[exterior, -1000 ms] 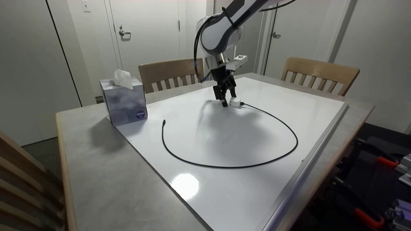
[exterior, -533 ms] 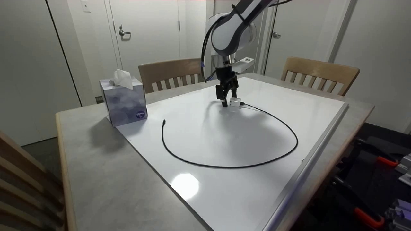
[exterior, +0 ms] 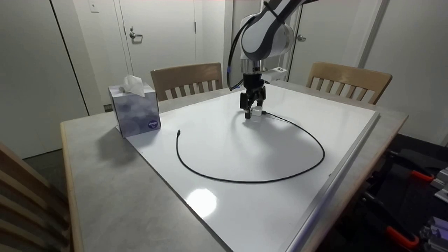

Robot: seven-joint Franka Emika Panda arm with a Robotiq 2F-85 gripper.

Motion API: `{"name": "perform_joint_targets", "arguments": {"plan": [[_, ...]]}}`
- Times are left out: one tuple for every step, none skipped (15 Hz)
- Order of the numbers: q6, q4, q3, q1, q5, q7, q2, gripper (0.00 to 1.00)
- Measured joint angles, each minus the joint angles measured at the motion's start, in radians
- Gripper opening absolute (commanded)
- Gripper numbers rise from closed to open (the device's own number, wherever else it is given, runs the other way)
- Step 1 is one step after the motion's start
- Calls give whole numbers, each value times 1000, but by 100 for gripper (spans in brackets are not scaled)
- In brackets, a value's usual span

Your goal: Straighten the charger cable.

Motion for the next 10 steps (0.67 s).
{"name": "perform_joint_targets", "arguments": {"plan": [[1, -4, 0, 0, 0, 0, -3, 100], [1, -7, 1, 0, 0, 0, -4, 100], [1, -6, -1, 2, 0, 0, -4, 100], [1, -4, -4, 5, 0, -2, -4, 100], [1, -4, -6, 6, 0, -6, -4, 100], [-1, -4, -7, 5, 0, -8, -4, 100], [-6, -4, -9, 5, 0, -8, -4, 100], [-11, -4, -10, 5, 0, -8, -5, 100], [-17, -4, -12, 5, 0, -8, -5, 100], [-21, -4, -15, 5, 0, -8, -5, 100]]}}
